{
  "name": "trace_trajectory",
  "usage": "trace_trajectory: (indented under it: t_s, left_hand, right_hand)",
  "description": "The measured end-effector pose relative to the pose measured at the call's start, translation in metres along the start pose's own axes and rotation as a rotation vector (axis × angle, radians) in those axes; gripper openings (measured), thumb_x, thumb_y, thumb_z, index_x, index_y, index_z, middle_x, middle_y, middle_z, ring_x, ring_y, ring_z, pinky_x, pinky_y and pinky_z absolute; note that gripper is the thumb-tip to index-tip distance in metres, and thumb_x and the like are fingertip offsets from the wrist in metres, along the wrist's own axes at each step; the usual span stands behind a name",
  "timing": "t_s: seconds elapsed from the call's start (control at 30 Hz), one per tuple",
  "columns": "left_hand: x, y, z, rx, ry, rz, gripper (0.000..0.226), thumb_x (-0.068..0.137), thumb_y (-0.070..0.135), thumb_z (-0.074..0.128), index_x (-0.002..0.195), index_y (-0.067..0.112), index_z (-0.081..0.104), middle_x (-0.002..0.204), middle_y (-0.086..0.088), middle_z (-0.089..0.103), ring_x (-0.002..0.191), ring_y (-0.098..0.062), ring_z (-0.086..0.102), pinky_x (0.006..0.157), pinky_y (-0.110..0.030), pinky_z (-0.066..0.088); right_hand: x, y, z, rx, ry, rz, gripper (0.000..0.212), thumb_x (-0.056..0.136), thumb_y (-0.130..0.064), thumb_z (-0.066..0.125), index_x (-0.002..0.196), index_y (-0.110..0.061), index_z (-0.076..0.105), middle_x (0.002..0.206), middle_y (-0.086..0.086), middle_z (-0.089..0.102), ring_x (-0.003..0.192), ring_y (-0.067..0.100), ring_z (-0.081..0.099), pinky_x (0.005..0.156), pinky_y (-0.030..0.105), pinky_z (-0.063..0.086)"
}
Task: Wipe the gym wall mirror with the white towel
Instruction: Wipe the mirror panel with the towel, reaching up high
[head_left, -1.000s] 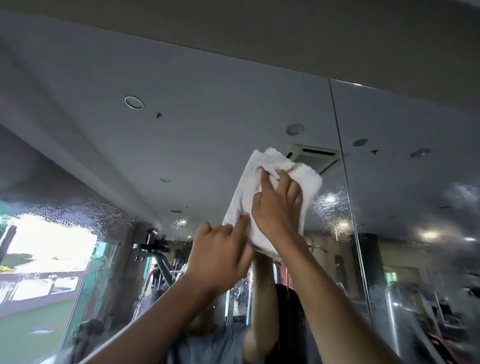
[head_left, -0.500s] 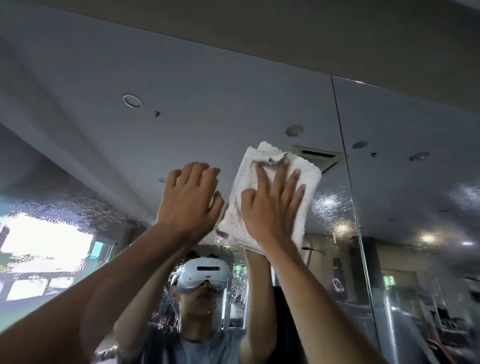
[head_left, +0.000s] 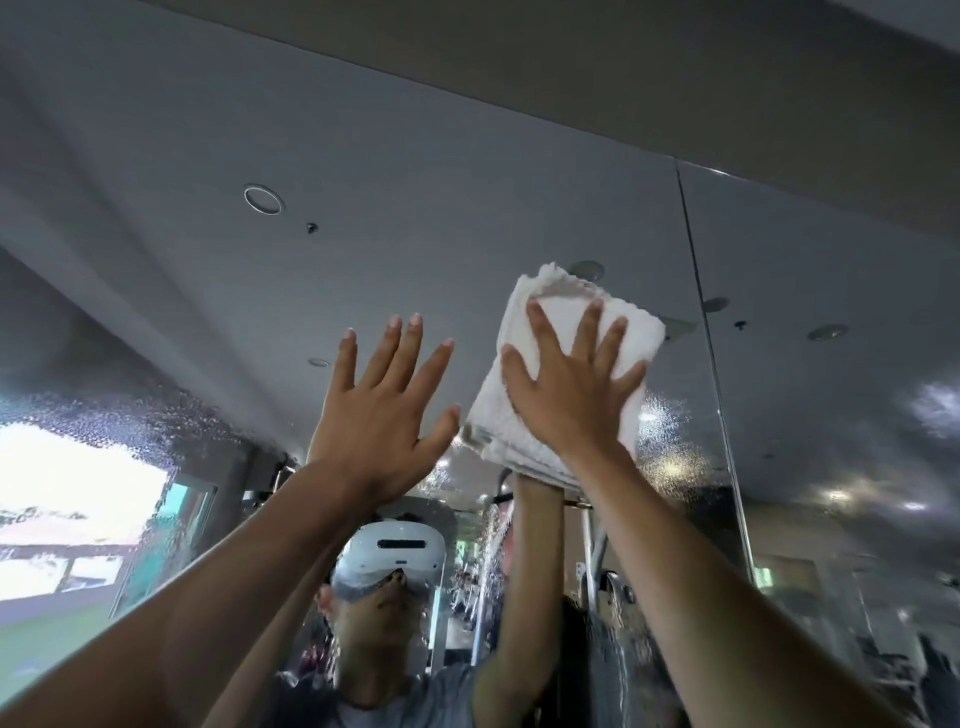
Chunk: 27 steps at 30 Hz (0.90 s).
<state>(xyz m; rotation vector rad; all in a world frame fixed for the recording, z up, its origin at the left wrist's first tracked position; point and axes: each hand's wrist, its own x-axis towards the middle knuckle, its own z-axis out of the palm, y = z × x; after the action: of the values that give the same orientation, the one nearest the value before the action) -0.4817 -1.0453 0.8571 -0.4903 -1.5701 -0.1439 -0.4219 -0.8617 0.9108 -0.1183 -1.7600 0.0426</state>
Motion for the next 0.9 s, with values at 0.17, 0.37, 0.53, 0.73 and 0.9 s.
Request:
trace_trajectory:
  t_s: [0.17, 0.37, 0.53, 0.73, 0.9]
  left_hand:
    - [-0.002, 0.001, 0.003, 0.042, 0.010, -0.023, 0.073, 0.096, 0.060, 0.007, 0.160, 0.027, 0.014, 0.168, -0.007, 0.003, 0.155, -0.022, -0.001, 0.122, -0.051, -0.007]
    - [-0.009, 0.011, 0.003, 0.016, 0.031, -0.060, 0.072, 0.097, 0.057, 0.009, 0.160, 0.023, 0.016, 0.167, -0.011, 0.008, 0.155, -0.026, 0.004, 0.122, -0.053, -0.002]
    - [-0.023, 0.007, 0.004, 0.014, 0.033, -0.036, 0.071, 0.098, 0.055, 0.015, 0.160, 0.022, 0.020, 0.167, -0.009, 0.008, 0.155, -0.025, 0.004, 0.122, -0.047, -0.002]
    - [-0.025, 0.010, 0.003, 0.010, 0.027, -0.039, 0.072, 0.098, 0.058, 0.009, 0.160, 0.023, 0.018, 0.167, -0.009, 0.008, 0.155, -0.024, 0.004, 0.123, -0.047, -0.003]
    - [-0.024, 0.009, 0.006, 0.011, 0.045, -0.020, 0.073, 0.098, 0.056, 0.009, 0.159, 0.019, 0.022, 0.166, -0.012, 0.014, 0.155, -0.028, 0.010, 0.123, -0.054, 0.008]
  right_hand:
    - [-0.042, 0.032, 0.011, -0.125, 0.093, -0.488, 0.063, 0.097, -0.061, 0.016, 0.157, -0.045, 0.006, 0.168, 0.005, 0.002, 0.155, 0.032, -0.004, 0.118, 0.065, 0.009]
    - [-0.006, 0.074, -0.008, -0.080, 0.031, -0.217, 0.071, 0.086, -0.069, 0.013, 0.155, -0.051, 0.008, 0.169, -0.005, -0.002, 0.155, 0.025, -0.005, 0.117, 0.065, 0.008]
    - [0.002, 0.007, 0.002, -0.118, 0.025, -0.196, 0.064, 0.098, -0.060, 0.021, 0.156, -0.048, -0.004, 0.167, 0.000, -0.015, 0.153, 0.031, -0.016, 0.117, 0.067, -0.004]
    - [-0.042, 0.053, -0.007, -0.129, -0.067, -0.388, 0.078, 0.077, -0.072, 0.019, 0.152, -0.056, 0.006, 0.168, -0.006, -0.011, 0.153, 0.018, -0.015, 0.119, 0.059, 0.000]
    - [0.004, 0.024, -0.013, 0.090, -0.014, -0.035, 0.064, 0.092, -0.060, 0.045, 0.151, -0.050, 0.021, 0.168, 0.001, -0.011, 0.153, 0.024, -0.017, 0.117, 0.064, 0.000]
